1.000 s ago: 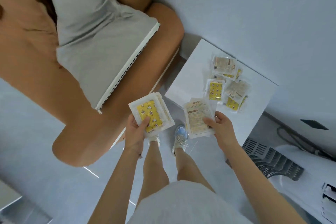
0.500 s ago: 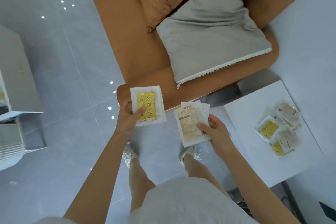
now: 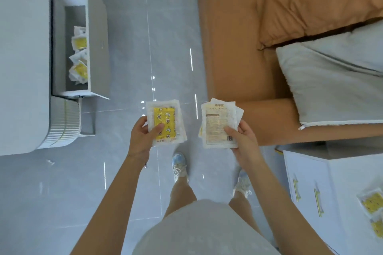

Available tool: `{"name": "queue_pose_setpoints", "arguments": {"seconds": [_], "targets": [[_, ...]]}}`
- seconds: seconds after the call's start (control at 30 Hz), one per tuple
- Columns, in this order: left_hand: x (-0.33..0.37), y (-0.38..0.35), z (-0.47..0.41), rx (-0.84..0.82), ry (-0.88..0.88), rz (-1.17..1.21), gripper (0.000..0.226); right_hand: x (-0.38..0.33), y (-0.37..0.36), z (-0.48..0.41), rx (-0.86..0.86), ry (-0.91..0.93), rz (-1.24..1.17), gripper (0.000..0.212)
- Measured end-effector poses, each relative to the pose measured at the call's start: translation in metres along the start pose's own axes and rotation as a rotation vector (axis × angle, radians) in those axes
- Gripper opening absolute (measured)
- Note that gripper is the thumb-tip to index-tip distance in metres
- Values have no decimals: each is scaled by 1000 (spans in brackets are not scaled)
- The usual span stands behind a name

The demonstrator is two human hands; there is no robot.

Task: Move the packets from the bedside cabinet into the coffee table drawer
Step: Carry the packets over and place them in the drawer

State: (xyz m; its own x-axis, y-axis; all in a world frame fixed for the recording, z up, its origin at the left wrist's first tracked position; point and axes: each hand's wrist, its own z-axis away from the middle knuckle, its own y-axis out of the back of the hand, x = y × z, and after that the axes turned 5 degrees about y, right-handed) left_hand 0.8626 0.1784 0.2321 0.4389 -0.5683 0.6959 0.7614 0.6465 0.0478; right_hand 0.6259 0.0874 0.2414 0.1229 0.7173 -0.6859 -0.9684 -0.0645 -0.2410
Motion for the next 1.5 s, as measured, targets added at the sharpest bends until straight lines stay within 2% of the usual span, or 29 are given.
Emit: {"name": "queue_pose_setpoints", "arguments": {"seconds": [0.1,0.23,0.63,0.87,1.03,1.13,1.33,1.5], "targets": [[22,40,-21,24,5,20,30,-4,-48,-17,-8,-13,-24,29],[45,71,-44,49,-8,77,24,-16,-100,-43,-48,-2,-8,29],[122,86,-144,221,25,222,23,-97,-230,-172,-213,-66,160,29],[184,114,-212,345,22,396,24,-135,-326,-245,-351,-115,363,30],[211,140,-251,447,40,562,26,-144,-400,-290,-404,-165,420,39],[220,161,-276,491,78,638,30,-142,-445,-322,-402,-188,466,36],[245,208,-341,543,169,784,22,-151,-546,-389,-431,-190,568,28],[285,239,-394,565,175,845,23,-157,-628,-445,-477,-202,674,23]]}}
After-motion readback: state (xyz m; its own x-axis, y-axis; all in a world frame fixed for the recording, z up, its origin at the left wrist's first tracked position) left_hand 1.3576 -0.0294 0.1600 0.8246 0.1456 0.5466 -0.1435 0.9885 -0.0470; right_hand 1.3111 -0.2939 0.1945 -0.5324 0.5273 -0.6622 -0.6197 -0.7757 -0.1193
